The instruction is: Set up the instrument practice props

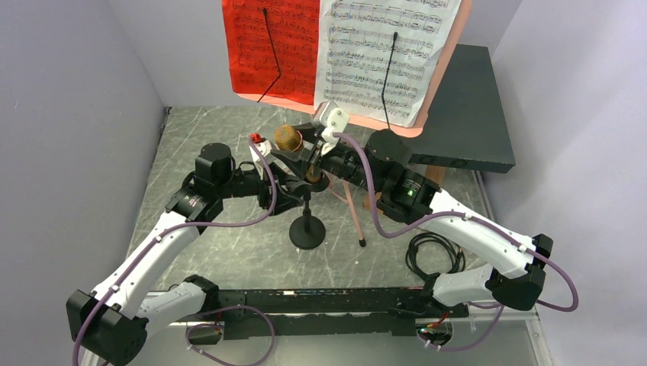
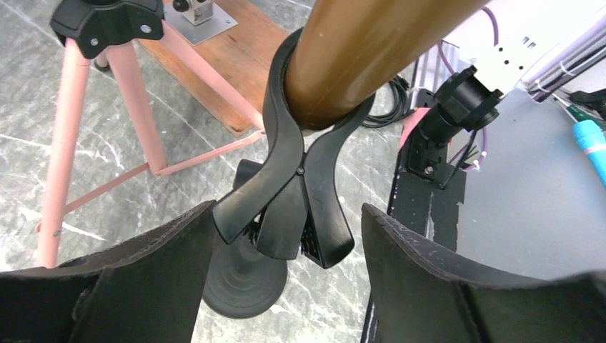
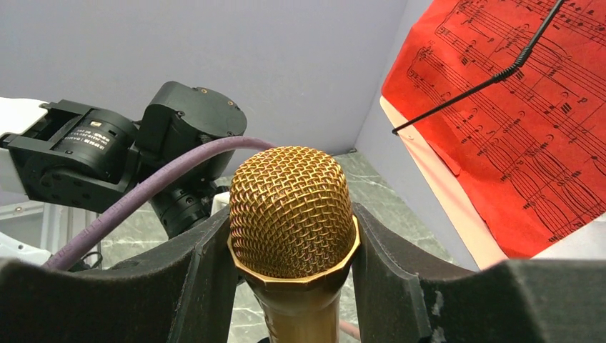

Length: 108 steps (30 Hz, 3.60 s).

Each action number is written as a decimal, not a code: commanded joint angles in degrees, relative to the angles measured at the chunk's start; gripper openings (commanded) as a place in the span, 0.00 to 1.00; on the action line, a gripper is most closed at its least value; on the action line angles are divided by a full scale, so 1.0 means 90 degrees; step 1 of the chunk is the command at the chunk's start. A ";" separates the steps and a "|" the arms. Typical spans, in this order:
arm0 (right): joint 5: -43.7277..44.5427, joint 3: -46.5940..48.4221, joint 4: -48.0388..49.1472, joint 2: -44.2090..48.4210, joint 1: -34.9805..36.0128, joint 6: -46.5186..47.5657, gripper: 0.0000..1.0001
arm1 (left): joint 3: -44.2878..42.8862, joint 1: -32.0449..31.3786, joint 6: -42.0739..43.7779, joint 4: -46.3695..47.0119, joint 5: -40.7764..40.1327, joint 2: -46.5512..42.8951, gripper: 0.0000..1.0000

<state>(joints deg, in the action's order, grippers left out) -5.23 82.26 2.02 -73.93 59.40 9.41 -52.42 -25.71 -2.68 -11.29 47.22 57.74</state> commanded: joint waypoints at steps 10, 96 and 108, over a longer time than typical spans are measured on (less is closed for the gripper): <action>-0.0244 -0.0256 0.0371 0.0265 -0.0125 -0.0243 0.00 | 0.0018 -0.0060 -0.0229 0.0428 0.0332 0.0058 0.96; -0.0154 -0.1066 0.1572 0.0754 -0.0145 -0.1310 0.00 | 0.0137 -0.0085 -0.0293 0.0458 0.0159 -0.0382 0.85; -0.0218 -0.1022 0.1426 0.0543 -0.0145 -0.1254 0.00 | 0.0173 0.0074 -0.0420 0.0563 0.0336 -0.0484 0.83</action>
<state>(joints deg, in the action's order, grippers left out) -6.61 71.31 10.07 -69.76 58.08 -1.37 -50.70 -25.41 -5.58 -8.78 47.83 52.80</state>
